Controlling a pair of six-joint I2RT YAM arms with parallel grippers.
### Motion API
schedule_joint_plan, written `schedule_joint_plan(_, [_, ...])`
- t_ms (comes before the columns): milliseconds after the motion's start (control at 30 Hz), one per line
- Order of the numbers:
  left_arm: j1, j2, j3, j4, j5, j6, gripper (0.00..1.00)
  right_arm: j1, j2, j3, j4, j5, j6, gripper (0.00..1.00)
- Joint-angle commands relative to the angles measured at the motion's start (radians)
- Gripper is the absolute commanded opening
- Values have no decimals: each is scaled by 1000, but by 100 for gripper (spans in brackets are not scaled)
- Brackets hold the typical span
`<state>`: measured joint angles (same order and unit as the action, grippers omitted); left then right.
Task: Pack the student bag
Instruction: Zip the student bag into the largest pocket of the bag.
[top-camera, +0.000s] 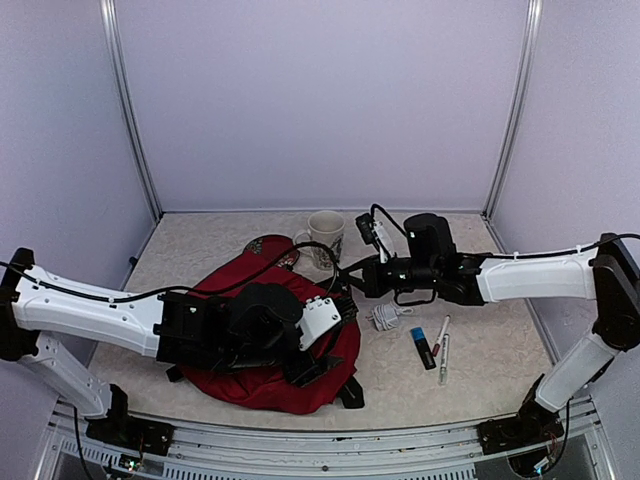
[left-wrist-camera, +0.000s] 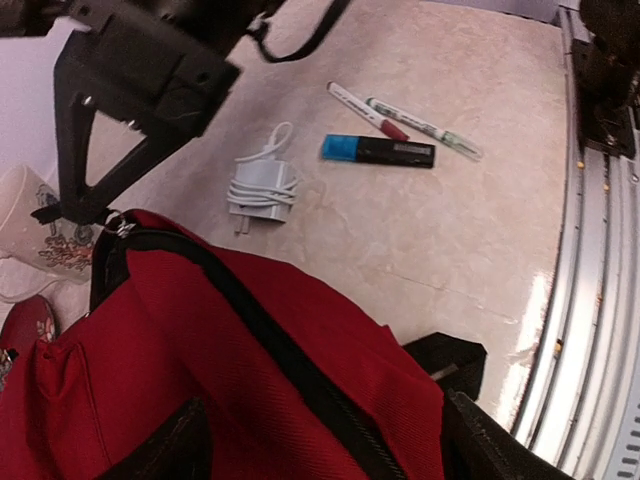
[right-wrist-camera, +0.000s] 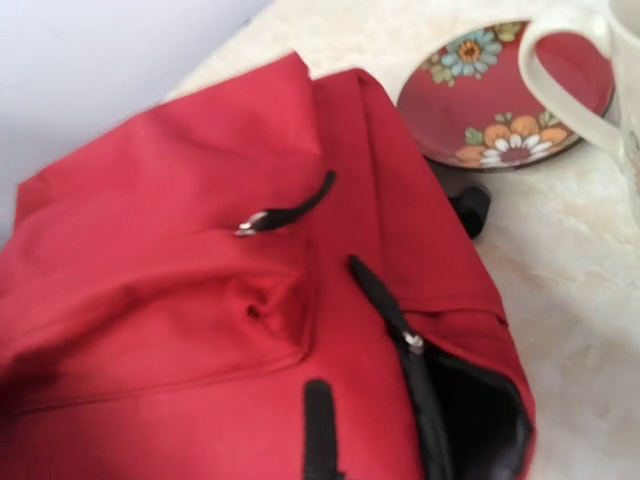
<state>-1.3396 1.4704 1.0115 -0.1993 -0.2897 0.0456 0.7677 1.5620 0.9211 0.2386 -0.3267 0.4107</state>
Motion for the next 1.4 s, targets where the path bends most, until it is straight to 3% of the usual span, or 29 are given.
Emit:
schedule_joint_plan(0, [50,75,72,48,-74,-30,75,10,-82,-50,61,51,41,0])
schedule_joint_plan(100, [66,133,104,52,-61,-24,71,11,-109,-69,64,63,42,0])
schedule_joint_plan(167, [69,163,123,30,-85,-24,62,11,-123,-77,66,69,74,0])
schedule_joint_plan(233, [67,173,127,21,-95,-20,42,11,-127,-80,71,70,76,0])
schedule_joint_plan(333, [51,150,108,37,-66,-6,0,9,-124,-73,65,83,57,0])
schedule_joint_plan(700, [-121,-39,-14,34,71,100,0,-90,50,107,23,105,-58,0])
schedule_joint_plan(1167, [-154,-321,-137,-26,246,98,0,-133,218,295,-12,41,-73,0])
schedule_joint_plan(1367, [-171,-382,-151,-72,235,78,0,-130,287,367,9,49,-59,0])
